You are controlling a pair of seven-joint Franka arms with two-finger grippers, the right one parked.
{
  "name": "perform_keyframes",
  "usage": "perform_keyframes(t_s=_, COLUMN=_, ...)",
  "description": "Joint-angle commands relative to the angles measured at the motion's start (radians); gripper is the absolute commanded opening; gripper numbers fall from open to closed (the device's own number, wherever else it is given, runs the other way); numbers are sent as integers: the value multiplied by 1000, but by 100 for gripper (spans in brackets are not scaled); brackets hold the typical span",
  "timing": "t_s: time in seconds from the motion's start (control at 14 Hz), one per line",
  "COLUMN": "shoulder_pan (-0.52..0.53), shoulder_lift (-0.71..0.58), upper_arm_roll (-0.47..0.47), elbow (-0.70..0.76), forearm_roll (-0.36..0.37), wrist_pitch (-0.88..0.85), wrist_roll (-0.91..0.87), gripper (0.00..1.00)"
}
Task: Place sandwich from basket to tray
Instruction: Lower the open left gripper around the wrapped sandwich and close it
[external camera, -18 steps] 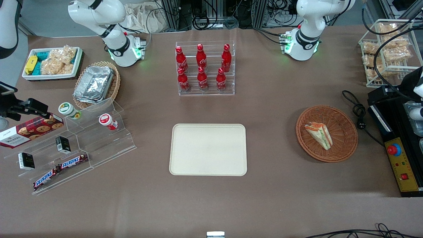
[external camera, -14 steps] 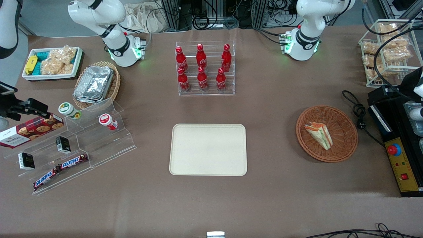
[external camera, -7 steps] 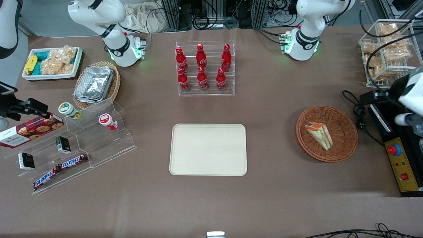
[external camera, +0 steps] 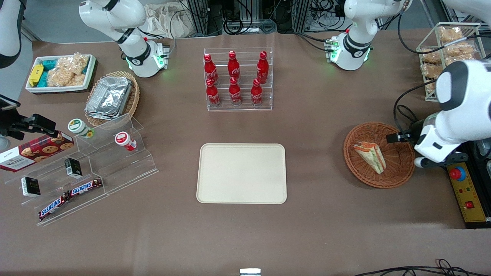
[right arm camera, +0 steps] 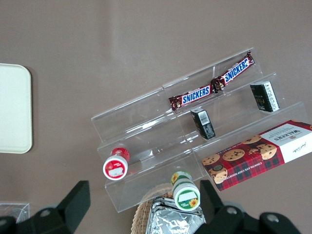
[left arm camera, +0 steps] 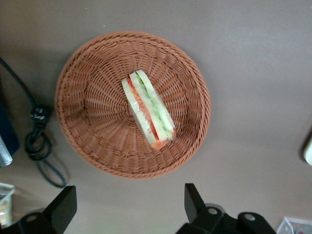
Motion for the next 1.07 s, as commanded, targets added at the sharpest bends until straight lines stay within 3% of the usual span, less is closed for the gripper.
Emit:
perform_keyframes(t_s=0.0, shoulder_pan=13, shoulder_lift=-41, upper_arm_roll=-7, elbow=-161, forearm_roll=-10, wrist_pitch=149, wrist_roll=-69, gripper=98)
perform_keyframes(t_s=0.57, shoulder_pan=44, shoulder_lift=57, upper_arm_roll=-4, elbow=-350, forearm_roll=-10, wrist_pitch=633, wrist_roll=-399, gripper=98)
perform_keyframes(t_s=1.0, shoulder_pan=42, shoulder_lift=113, upper_arm_roll=-4, elbow=-369, forearm_roll=-4, wrist_pitch=688, wrist_roll=-436, gripper=98)
